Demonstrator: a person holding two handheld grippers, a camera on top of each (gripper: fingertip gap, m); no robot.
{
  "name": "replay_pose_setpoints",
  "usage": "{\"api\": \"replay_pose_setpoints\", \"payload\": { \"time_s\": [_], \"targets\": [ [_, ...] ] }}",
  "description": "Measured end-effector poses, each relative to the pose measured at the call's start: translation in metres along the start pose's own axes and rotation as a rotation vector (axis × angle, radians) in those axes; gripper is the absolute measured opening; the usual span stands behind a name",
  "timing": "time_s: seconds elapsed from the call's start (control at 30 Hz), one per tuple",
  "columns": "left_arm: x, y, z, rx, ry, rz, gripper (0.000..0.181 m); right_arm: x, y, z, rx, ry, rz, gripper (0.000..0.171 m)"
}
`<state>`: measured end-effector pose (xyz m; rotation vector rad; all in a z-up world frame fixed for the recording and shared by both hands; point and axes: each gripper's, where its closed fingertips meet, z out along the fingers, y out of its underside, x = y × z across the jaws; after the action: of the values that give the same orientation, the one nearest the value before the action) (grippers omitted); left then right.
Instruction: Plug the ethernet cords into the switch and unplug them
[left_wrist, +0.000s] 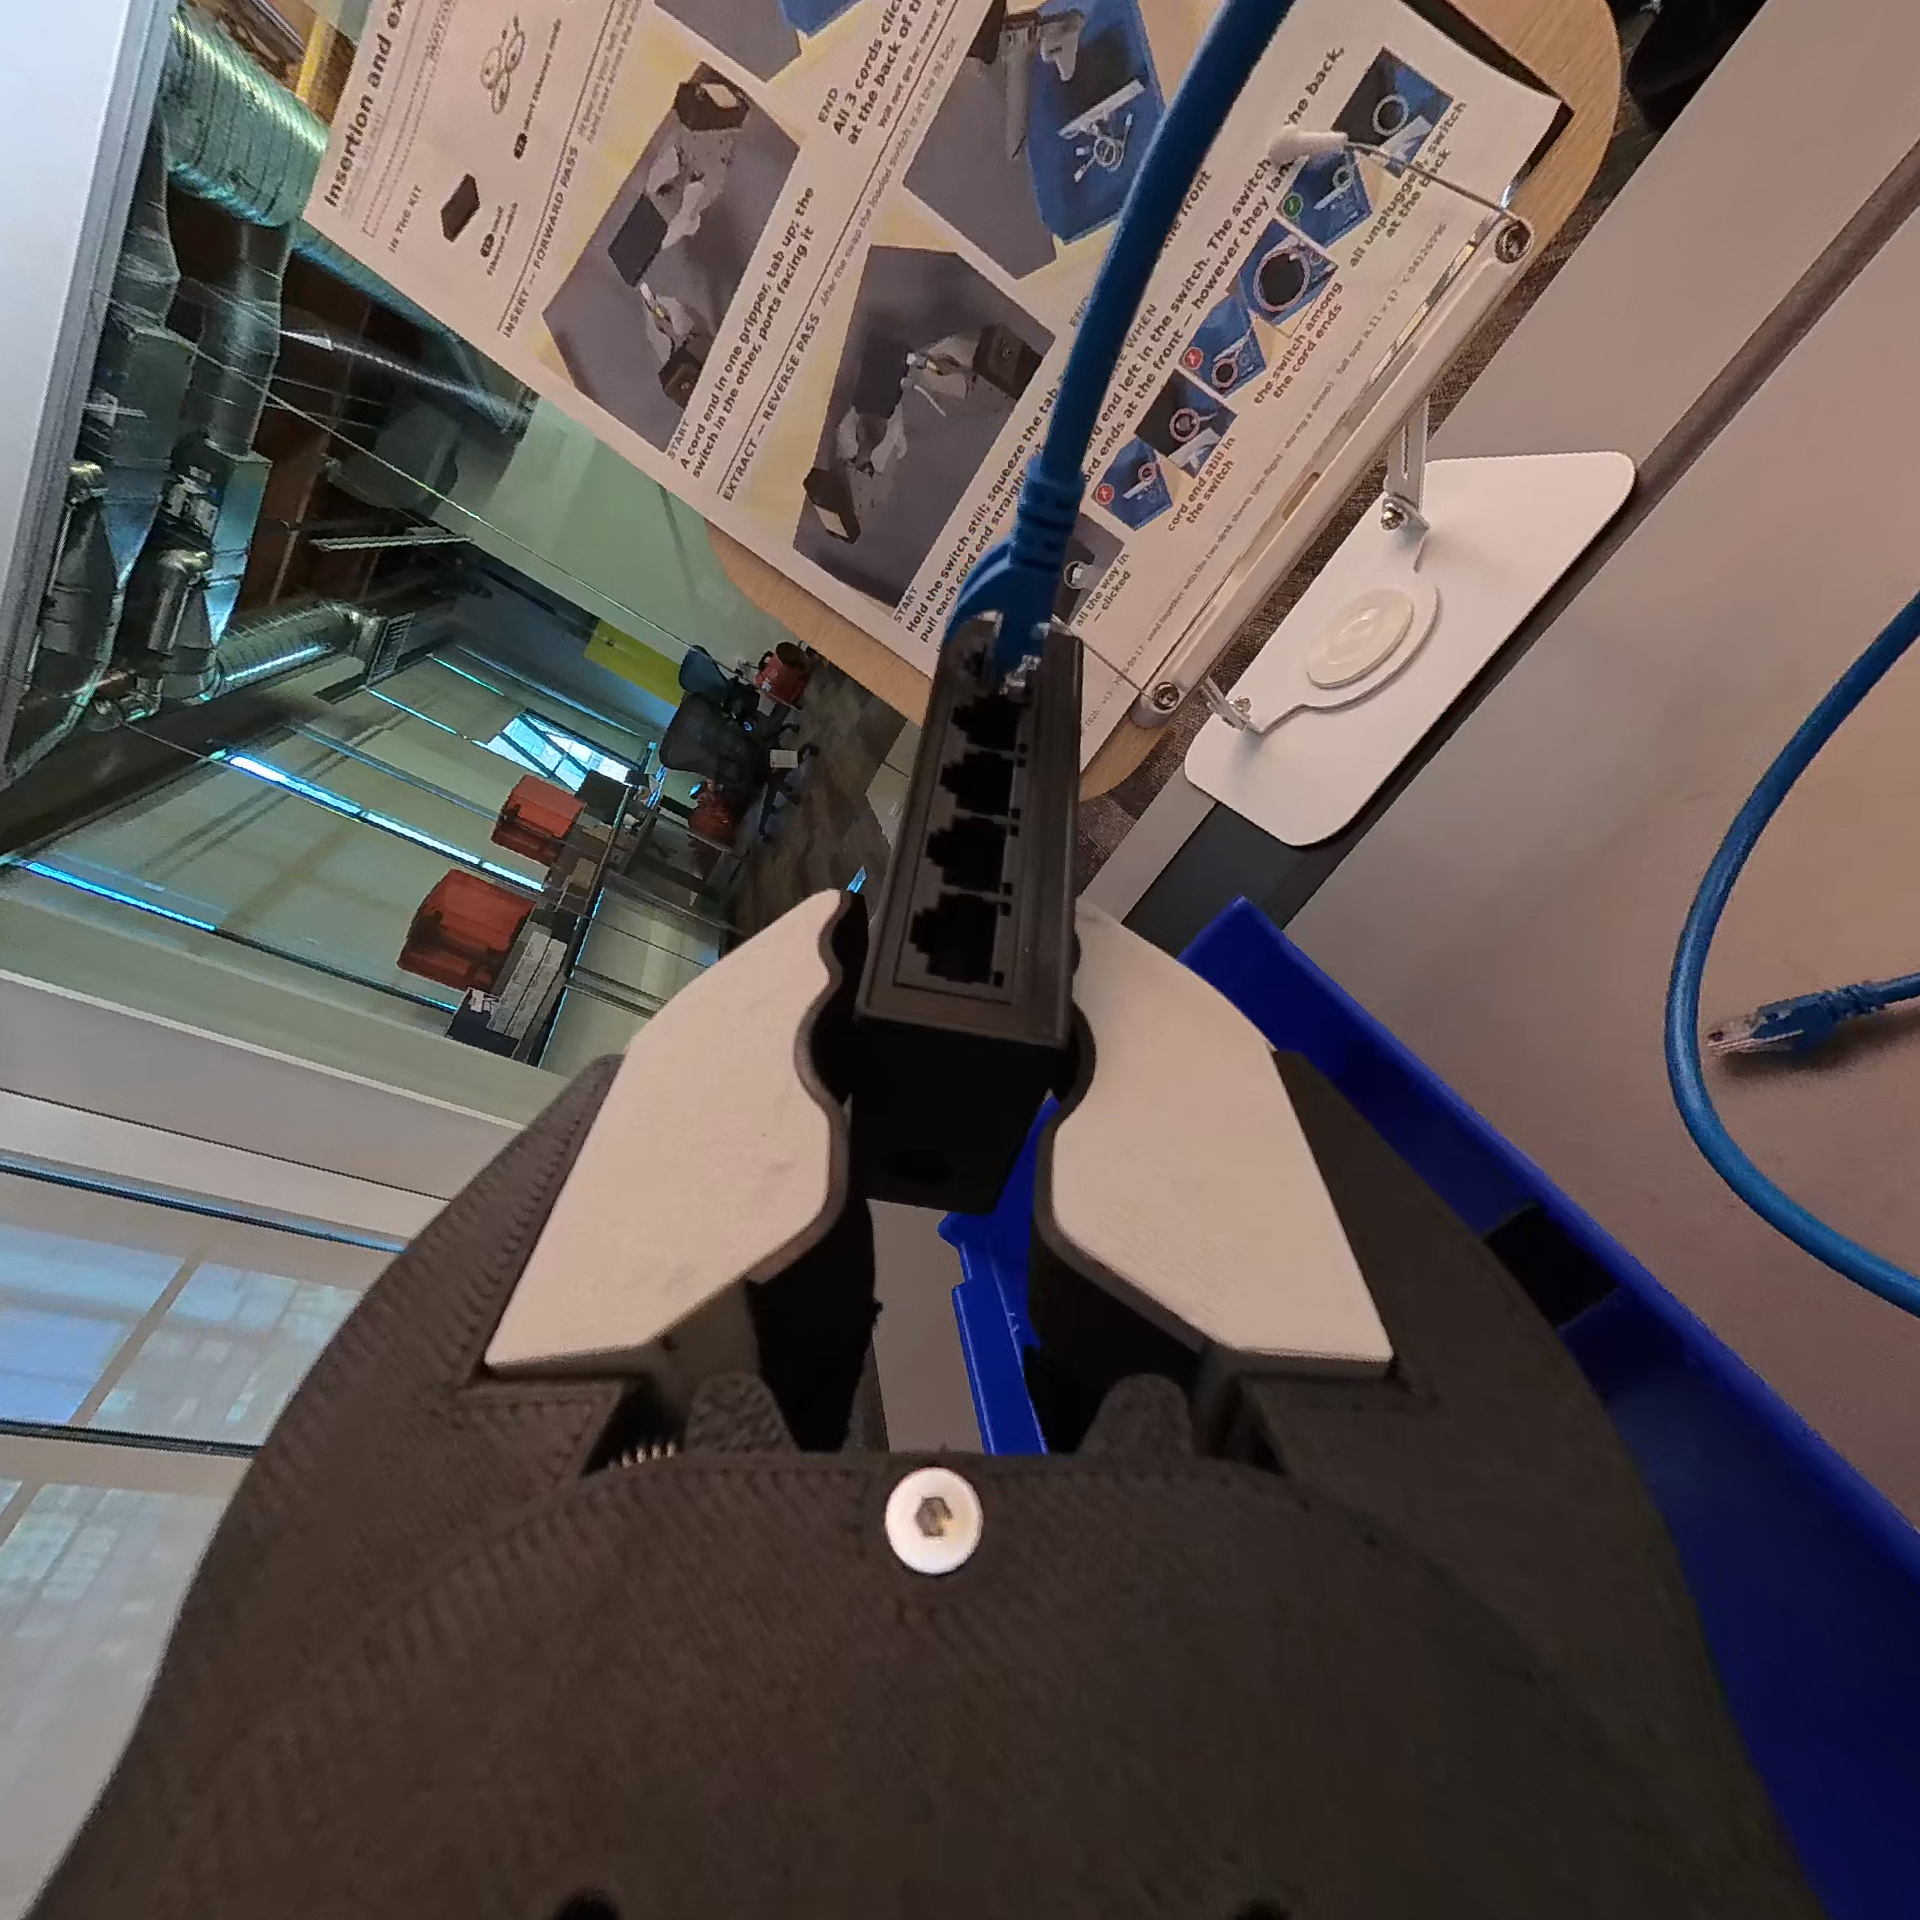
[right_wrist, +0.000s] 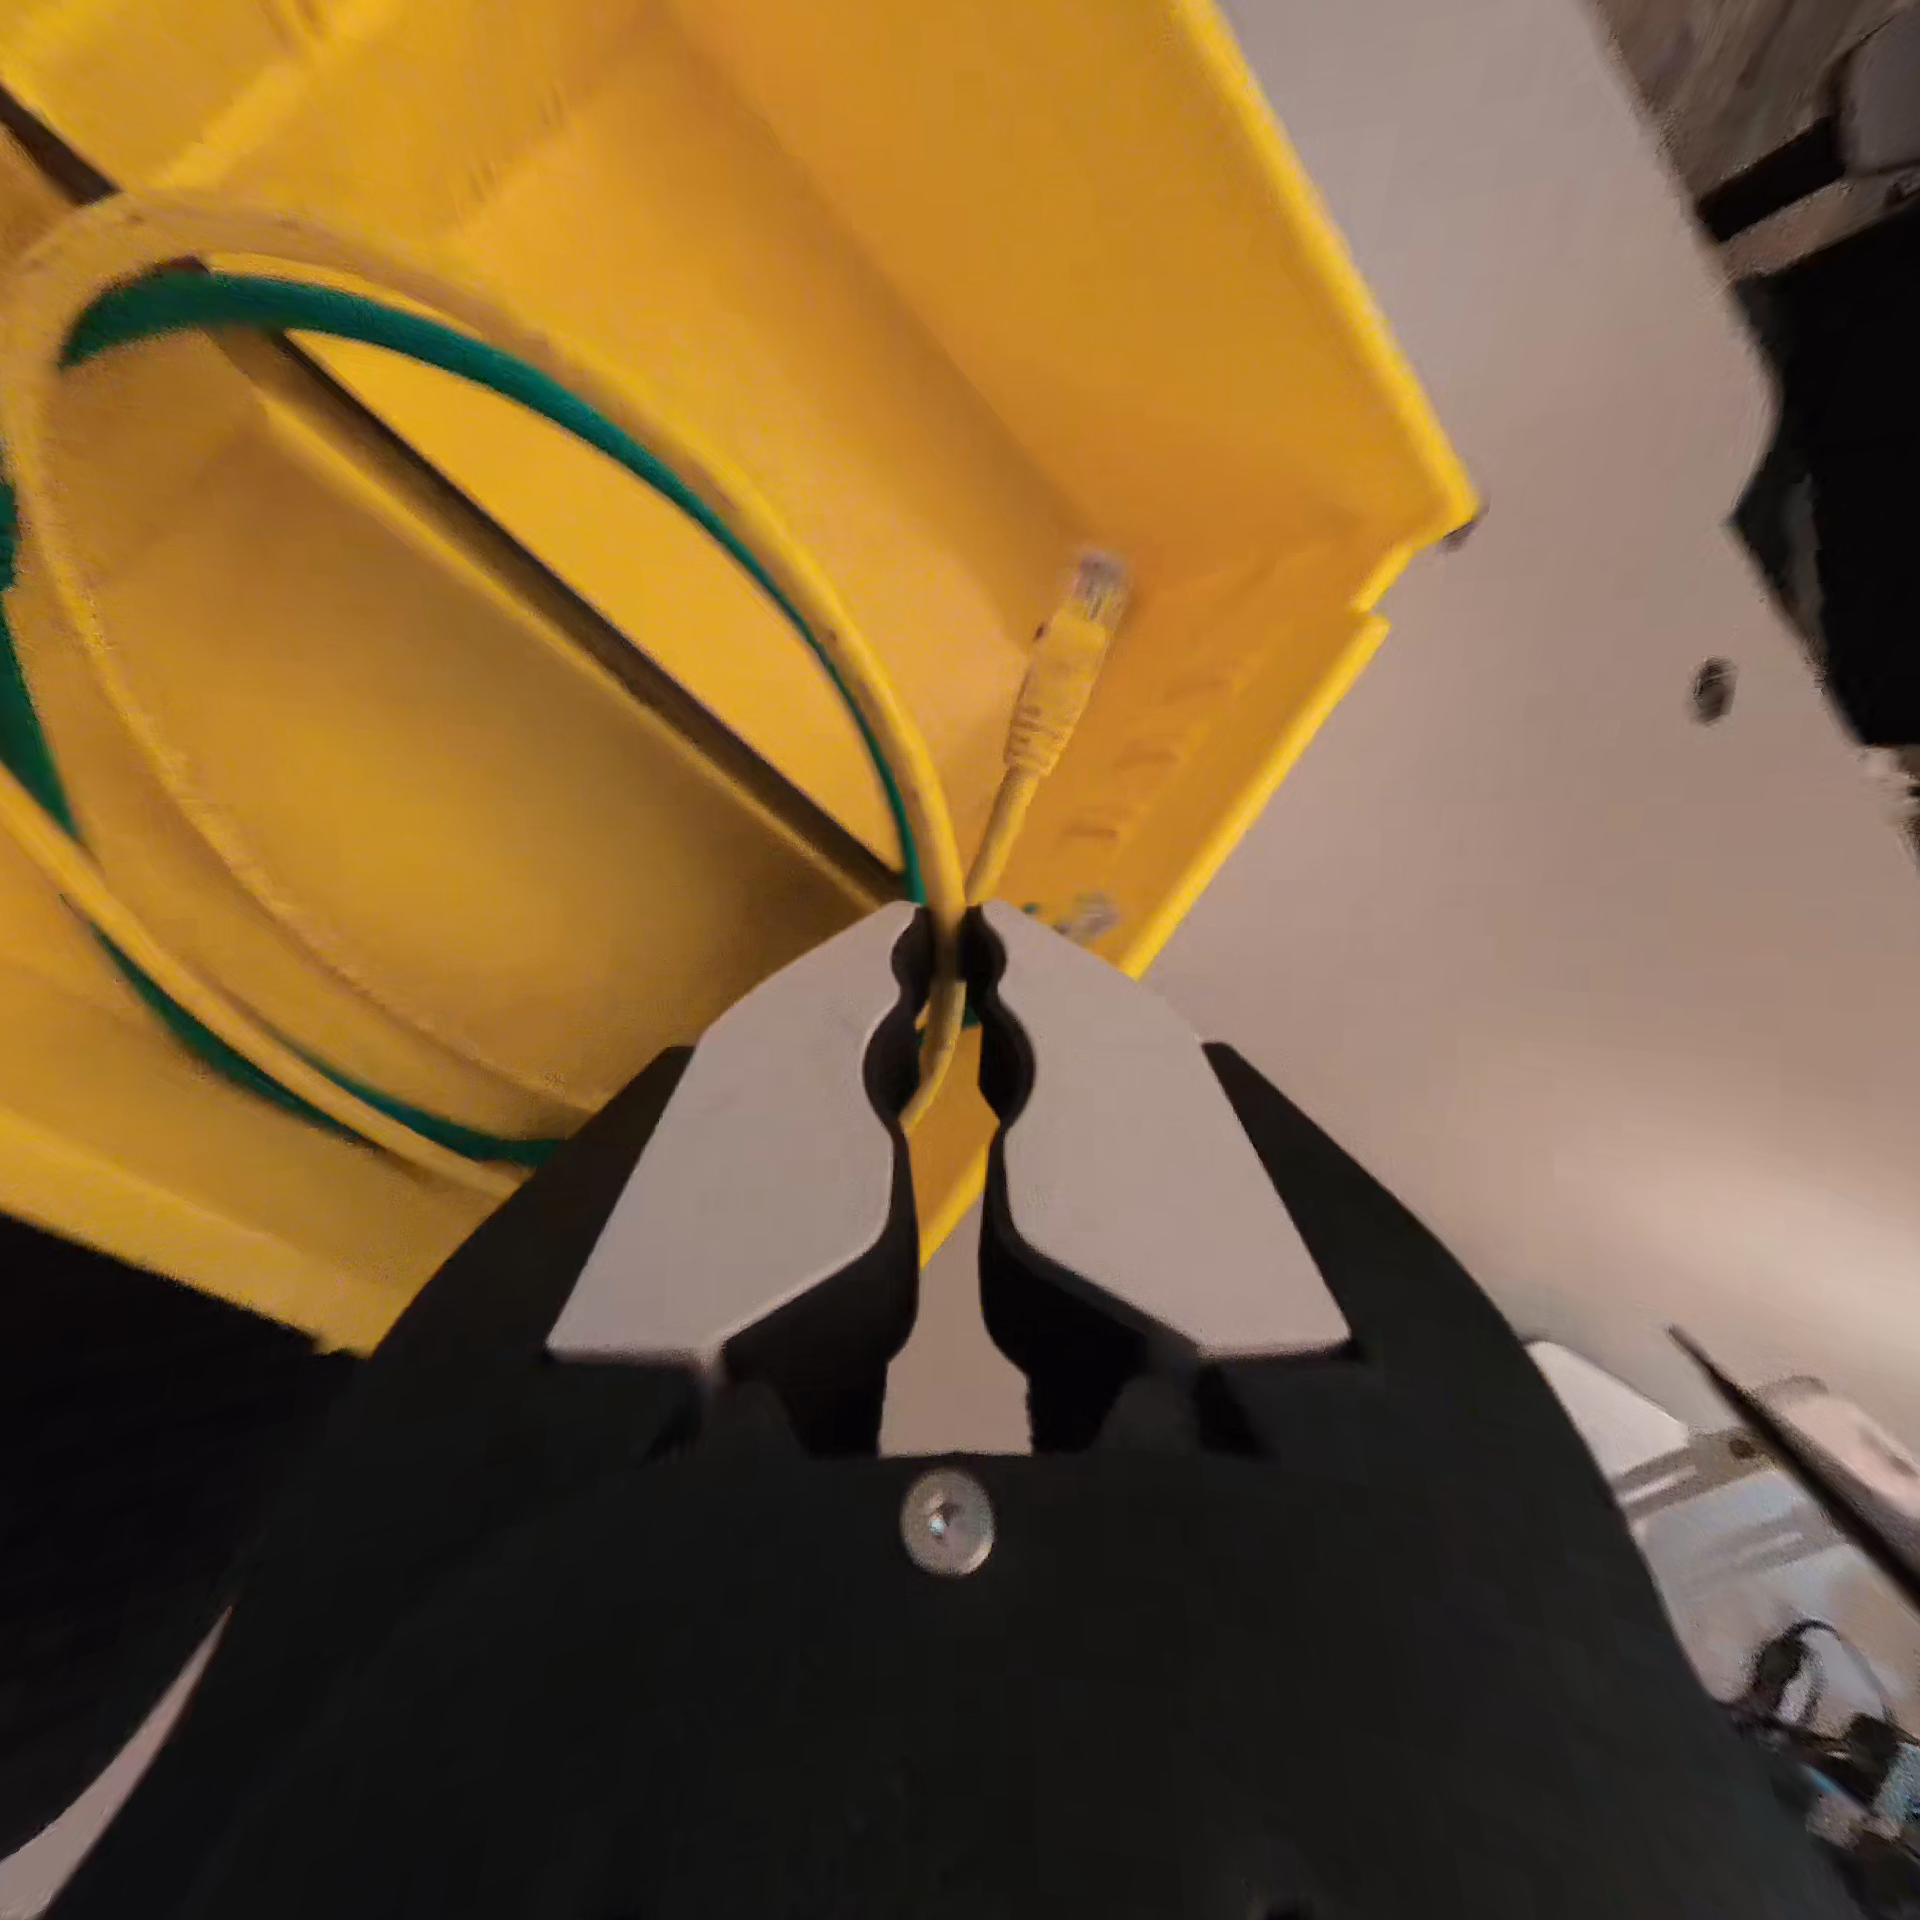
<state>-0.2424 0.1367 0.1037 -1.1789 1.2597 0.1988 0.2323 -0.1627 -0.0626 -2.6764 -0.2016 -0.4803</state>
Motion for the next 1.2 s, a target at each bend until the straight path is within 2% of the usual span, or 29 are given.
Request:
{"api": "replay_pose_setpoints", "payload": {
  "time_s": [0.1,0.17,0.23,0.33,0.43,0.5,0.53,0.63,0.7,0.77,0.9,0.97,1.03,1.2],
  "targets": [
    [0.002,-0.001,0.001,-0.005,0.004,0.01,0.032,-0.012,-0.003,-0.012,-0.018,-0.027,0.044,0.007],
    [0.005,-0.004,0.001,-0.001,0.006,0.018,0.031,-0.015,0.005,-0.014,-0.096,-0.023,0.052,0.015],
    [0.007,-0.008,0.001,0.009,0.004,0.029,0.032,-0.004,0.02,-0.004,-0.207,0.067,0.023,0.023],
    [0.01,-0.017,-0.002,0.05,-0.001,0.052,0.032,-0.008,0.018,0.007,-0.19,0.046,0.032,0.035],
    [0.012,-0.027,-0.007,0.102,-0.01,0.084,0.032,-0.015,-0.007,-0.012,-0.022,0.042,0.072,0.049],
    [0.018,-0.034,-0.011,0.155,0.01,0.121,0.031,-0.025,-0.042,-0.052,0.149,0.094,0.082,0.05],
    [0.021,-0.039,-0.012,0.181,0.012,0.138,0.032,-0.036,-0.072,-0.082,0.296,0.128,0.048,0.05],
    [0.027,-0.055,-0.019,0.274,-0.036,0.179,0.032,-0.116,-0.171,-0.184,0.838,0.136,-0.22,0.05],
    [0.035,-0.068,-0.026,0.336,-0.024,0.198,0.031,-0.158,-0.21,-0.227,1.055,0.269,-0.445,0.04],
    [0.045,-0.081,-0.035,0.392,0.022,0.183,0.031,-0.184,-0.238,-0.235,1.107,0.383,-0.638,0.039],
    [0.059,-0.099,-0.049,0.463,0.118,0.154,0.031,-0.234,-0.27,-0.225,1.174,0.266,-0.857,0.039],
    [0.065,-0.101,-0.051,0.461,0.136,0.168,0.031,-0.256,-0.275,-0.228,1.2,0.207,-0.942,0.039],
    [0.069,-0.103,-0.051,0.467,0.147,0.178,0.031,-0.267,-0.281,-0.235,1.221,0.244,-1.003,0.035],
    [0.079,-0.109,-0.051,0.467,0.171,0.192,0.03,-0.283,-0.285,-0.23,1.146,0.263,-1.137,0.025]
  ]
}}
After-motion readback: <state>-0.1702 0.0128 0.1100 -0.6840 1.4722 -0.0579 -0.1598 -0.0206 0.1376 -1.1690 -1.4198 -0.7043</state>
